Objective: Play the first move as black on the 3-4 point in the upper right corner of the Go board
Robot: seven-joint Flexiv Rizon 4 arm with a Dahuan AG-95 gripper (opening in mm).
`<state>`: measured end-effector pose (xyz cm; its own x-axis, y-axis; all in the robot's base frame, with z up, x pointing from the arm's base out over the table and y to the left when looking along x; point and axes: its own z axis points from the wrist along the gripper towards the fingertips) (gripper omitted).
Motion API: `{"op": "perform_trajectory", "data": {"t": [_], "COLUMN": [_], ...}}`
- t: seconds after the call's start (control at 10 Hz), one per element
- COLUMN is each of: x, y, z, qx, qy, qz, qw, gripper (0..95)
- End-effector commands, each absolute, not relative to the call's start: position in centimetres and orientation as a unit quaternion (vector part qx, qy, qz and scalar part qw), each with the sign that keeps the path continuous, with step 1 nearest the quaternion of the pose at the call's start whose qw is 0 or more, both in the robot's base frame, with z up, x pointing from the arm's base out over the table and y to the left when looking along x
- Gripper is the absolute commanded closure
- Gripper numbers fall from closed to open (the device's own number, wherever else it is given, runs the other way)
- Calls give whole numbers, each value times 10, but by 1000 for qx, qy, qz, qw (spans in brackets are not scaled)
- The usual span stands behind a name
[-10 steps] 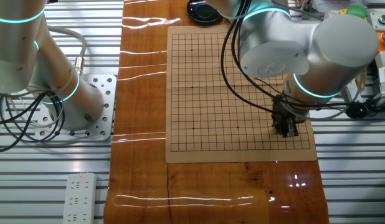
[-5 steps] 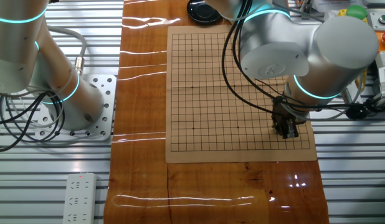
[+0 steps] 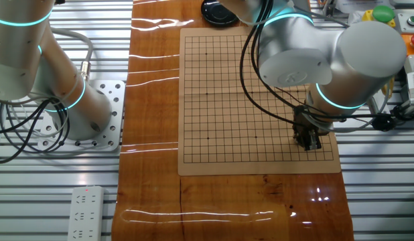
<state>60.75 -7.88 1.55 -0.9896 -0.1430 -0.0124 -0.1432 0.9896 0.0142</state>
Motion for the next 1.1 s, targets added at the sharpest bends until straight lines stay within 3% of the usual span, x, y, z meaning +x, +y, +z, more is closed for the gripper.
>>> {"op": "perform_trajectory", "data": {"t": [0.1,1.1], "x": [607,607], "y": [-79,-78], "z": [16,17], "qx": [-75,-81], "qy": [997,997], "qz": [7,9], "qw": [2,-4], "gripper": [950,950]}}
